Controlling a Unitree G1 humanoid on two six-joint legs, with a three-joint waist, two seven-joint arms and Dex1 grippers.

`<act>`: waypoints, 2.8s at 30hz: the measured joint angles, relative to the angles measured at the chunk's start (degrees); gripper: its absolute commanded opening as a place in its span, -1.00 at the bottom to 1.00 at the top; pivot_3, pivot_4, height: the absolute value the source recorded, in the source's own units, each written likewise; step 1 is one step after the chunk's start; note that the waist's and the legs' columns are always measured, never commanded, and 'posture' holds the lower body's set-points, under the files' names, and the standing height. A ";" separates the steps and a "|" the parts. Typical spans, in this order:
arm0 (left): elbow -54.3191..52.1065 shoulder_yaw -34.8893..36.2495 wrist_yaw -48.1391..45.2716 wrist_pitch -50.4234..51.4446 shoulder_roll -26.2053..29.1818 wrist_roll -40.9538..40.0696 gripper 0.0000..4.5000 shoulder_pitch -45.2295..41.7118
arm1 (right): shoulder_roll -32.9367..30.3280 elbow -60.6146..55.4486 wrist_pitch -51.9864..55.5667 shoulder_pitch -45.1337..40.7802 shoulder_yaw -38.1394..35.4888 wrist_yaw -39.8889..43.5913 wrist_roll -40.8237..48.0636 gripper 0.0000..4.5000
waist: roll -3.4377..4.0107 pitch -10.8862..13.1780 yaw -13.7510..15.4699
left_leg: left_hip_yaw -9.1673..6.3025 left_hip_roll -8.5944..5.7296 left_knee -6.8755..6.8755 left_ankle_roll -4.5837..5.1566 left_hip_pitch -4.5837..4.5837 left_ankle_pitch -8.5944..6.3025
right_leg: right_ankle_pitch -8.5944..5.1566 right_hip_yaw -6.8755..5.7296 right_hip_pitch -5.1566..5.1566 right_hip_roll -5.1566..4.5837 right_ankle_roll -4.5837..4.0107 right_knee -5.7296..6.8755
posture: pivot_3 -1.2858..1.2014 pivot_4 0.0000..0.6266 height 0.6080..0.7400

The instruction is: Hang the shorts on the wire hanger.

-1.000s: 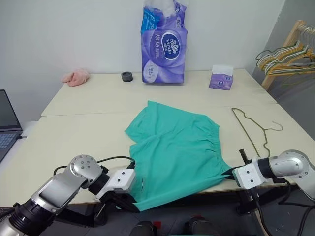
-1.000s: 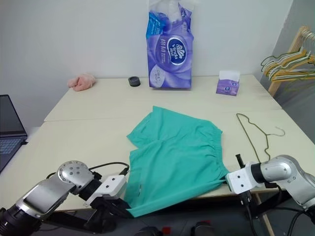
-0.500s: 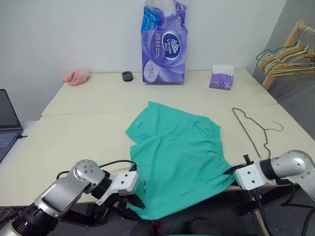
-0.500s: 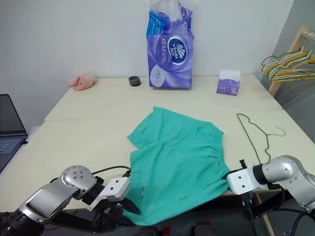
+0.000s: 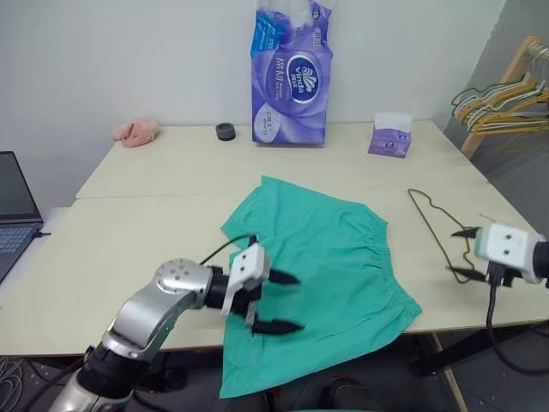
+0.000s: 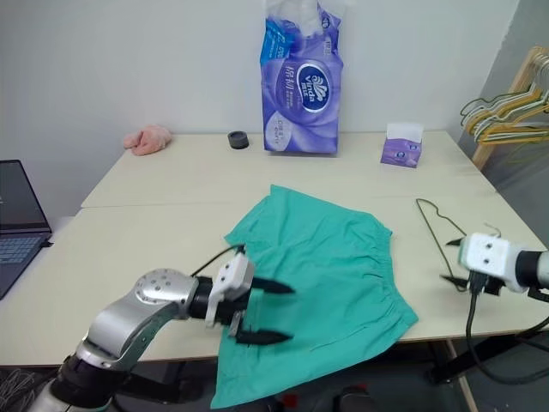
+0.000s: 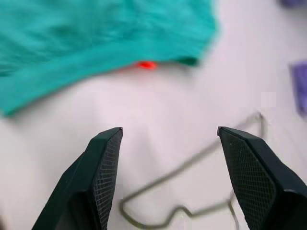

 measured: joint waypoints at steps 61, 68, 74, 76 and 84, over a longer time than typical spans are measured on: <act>36.89 9.44 2.58 -3.30 -0.19 4.12 1.00 -27.37 | 2.71 -2.95 -7.21 -17.34 29.54 -16.25 -22.65 -0.99 | 0.27 0.19 -2.47 | 0.09 -0.14 -0.06 0.03 -0.31 -0.03 | 0.04 0.05 -0.30 0.01 0.62 -0.21 | -0.06 -0.86 1.00; 38.11 5.79 -9.58 5.45 4.43 2.77 1.00 -25.28 | 3.10 -0.98 -26.92 -20.47 31.37 -17.77 -30.54 -0.99 | 0.18 0.27 -2.65 | 0.09 -0.12 -0.05 0.03 -0.30 -0.03 | 0.18 0.12 -0.31 0.01 0.32 -0.17 | -0.06 -0.85 1.00; 34.52 2.86 -14.79 8.26 5.01 2.56 1.00 -20.42 | 5.07 -0.56 -33.45 -21.86 31.34 -18.88 -32.56 -0.99 | 0.10 0.31 -2.62 | 0.09 -0.10 -0.02 0.02 -0.30 -0.03 | 0.18 0.14 -0.32 -0.02 0.29 -0.14 | -0.07 -0.86 1.00; 32.37 1.95 -16.29 9.07 5.93 2.15 1.00 -19.47 | 5.32 -0.52 -34.25 -22.38 31.34 -18.66 -32.82 -0.99 | 0.11 0.31 -2.62 | 0.10 -0.11 -0.02 0.02 -0.30 -0.03 | 0.18 0.15 -0.33 -0.03 0.27 -0.13 | -0.07 -0.86 1.00; 30.15 -0.80 -18.00 8.70 6.02 2.52 0.63 -18.14 | 6.64 -0.60 -35.17 -22.96 31.24 -17.18 -32.82 -1.00 | 0.10 0.31 -2.58 | 0.10 -0.11 -0.01 0.02 -0.29 -0.03 | 0.17 0.15 -0.32 -0.03 0.26 -0.10 | -0.08 -0.87 1.00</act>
